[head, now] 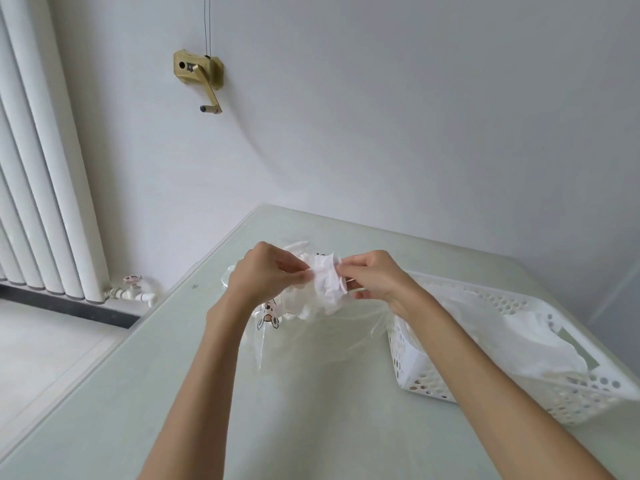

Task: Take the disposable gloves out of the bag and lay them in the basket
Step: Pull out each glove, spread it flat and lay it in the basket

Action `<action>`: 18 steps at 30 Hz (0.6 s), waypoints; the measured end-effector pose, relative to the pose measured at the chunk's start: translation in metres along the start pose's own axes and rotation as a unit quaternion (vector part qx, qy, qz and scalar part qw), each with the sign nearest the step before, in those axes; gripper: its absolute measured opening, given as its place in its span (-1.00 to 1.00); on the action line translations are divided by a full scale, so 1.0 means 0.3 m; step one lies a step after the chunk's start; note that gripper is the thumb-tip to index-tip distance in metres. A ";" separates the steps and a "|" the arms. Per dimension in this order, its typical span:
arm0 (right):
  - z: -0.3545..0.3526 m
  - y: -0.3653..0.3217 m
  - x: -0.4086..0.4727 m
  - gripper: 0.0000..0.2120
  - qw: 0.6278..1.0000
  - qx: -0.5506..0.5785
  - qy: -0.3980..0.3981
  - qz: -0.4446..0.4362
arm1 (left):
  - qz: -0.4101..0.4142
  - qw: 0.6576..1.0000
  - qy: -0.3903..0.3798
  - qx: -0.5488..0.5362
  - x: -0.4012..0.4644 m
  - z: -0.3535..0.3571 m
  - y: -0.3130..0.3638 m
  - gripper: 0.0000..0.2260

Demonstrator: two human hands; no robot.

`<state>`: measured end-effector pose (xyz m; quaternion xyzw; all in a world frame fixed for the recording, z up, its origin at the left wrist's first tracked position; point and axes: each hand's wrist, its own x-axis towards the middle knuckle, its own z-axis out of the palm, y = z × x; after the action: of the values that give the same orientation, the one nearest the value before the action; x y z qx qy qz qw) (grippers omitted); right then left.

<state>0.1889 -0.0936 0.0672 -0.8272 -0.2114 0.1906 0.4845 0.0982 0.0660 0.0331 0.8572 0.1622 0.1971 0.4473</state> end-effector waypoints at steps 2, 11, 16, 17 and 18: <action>-0.030 0.010 0.009 -0.88 0.998 0.036 0.042 -0.004 | -0.031 0.998 0.026 0.042 0.002 -0.014 -0.010 -0.96; -0.164 0.013 0.033 -0.84 0.990 0.056 0.129 -0.011 | -0.126 0.977 -0.006 0.170 0.002 -0.040 -0.041 -0.96; -0.150 0.003 0.028 -0.86 0.997 0.032 0.062 -0.016 | 0.003 0.990 0.064 0.126 0.004 -0.042 0.036 -0.95; -0.143 0.000 0.029 -0.86 0.999 0.015 0.047 -0.018 | 0.031 0.992 0.044 0.111 -0.003 -0.031 0.052 -0.92; -0.137 -0.005 0.028 -0.85 0.999 0.007 0.040 -0.024 | 0.048 0.992 0.014 0.115 -0.009 -0.010 0.061 -0.90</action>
<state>0.2172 -0.1181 0.0863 -0.8252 -0.2102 0.1473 0.5031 0.0963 0.0567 0.0494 0.9068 0.1484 0.2103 0.3339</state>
